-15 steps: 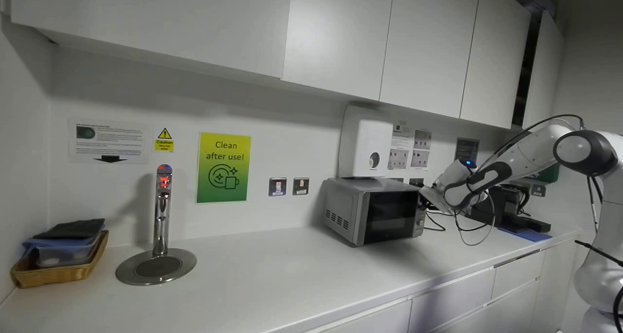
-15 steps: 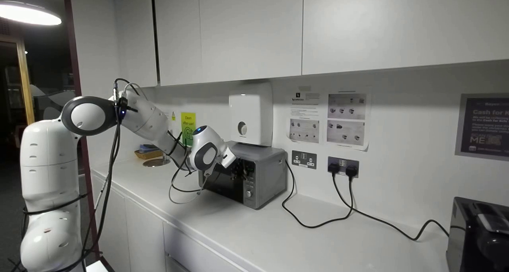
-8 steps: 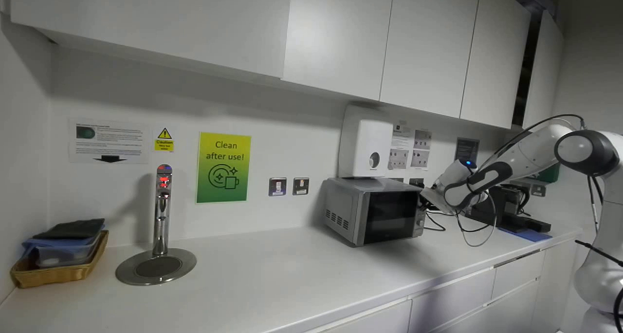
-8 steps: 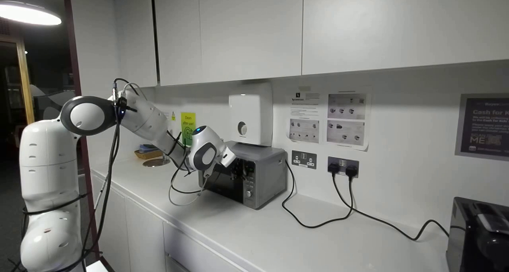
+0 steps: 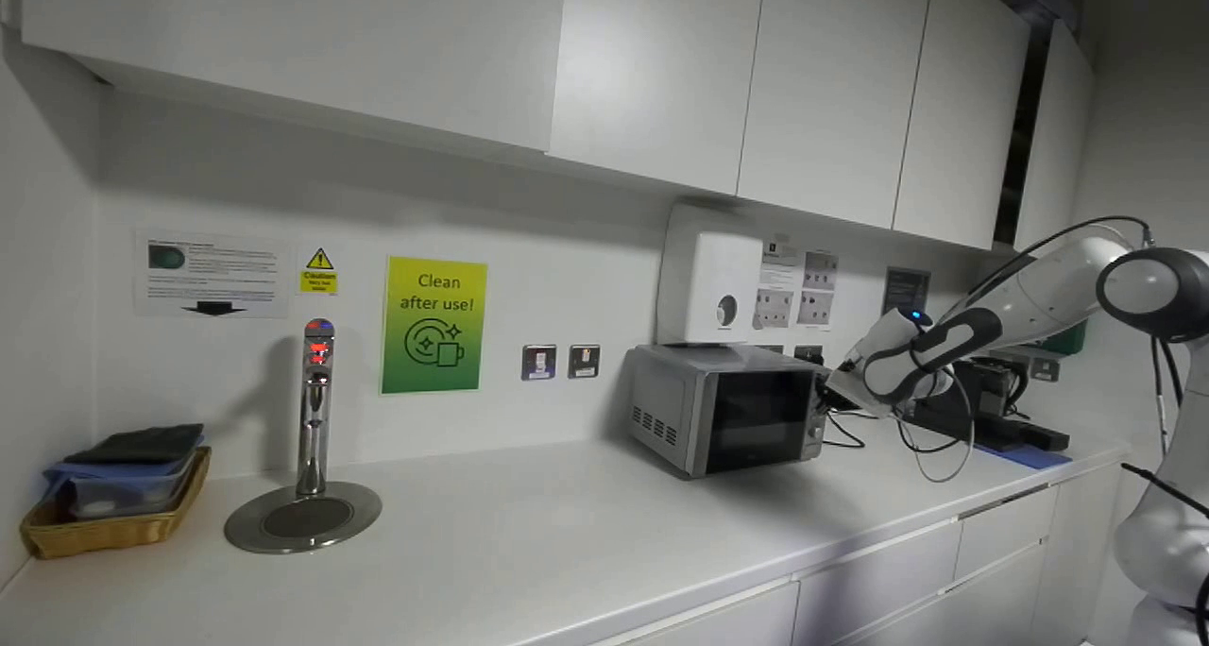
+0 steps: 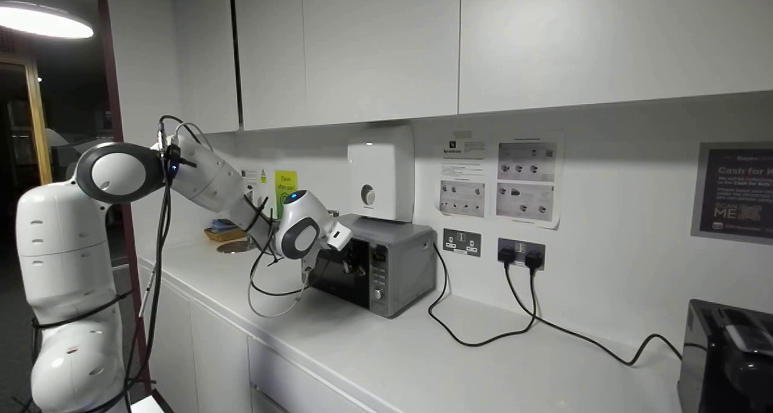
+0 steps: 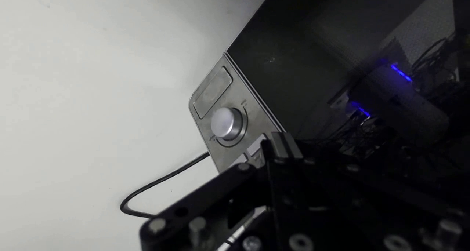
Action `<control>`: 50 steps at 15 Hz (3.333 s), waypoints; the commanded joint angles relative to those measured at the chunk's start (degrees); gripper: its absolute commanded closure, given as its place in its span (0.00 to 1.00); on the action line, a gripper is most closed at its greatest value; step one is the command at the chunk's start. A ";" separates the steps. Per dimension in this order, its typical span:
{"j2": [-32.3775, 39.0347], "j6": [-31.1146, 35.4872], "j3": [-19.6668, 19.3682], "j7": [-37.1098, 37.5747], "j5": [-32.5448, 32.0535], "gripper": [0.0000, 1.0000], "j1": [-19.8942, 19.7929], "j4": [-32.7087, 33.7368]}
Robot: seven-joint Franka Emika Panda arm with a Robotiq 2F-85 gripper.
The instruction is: Press a button on the microwave
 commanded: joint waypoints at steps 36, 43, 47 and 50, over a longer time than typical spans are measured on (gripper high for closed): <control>-29.76 -46.59 -6.17 -42.99 5.65 1.00 4.20 -3.82; -29.94 -46.98 -6.49 -45.36 6.16 0.68 4.57 -3.85; -29.91 -46.97 -6.41 -45.32 6.23 0.37 4.58 -3.83; -29.87 -46.87 -6.29 -45.03 6.21 0.15 4.54 -3.90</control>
